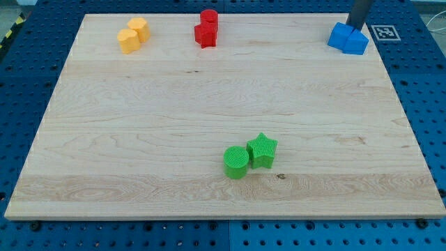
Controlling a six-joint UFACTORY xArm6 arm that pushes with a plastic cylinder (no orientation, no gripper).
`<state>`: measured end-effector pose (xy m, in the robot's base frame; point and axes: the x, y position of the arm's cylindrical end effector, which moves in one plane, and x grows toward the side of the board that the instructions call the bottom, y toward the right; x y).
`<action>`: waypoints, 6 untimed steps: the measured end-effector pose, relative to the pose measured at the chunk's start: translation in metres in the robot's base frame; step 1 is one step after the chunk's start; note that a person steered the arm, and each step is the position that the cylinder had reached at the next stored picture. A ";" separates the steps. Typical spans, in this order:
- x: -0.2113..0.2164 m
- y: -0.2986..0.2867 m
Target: Slide the blue cube along with the blue triangle to the center right
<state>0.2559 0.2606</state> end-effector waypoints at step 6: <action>0.009 -0.009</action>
<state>0.2654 0.2513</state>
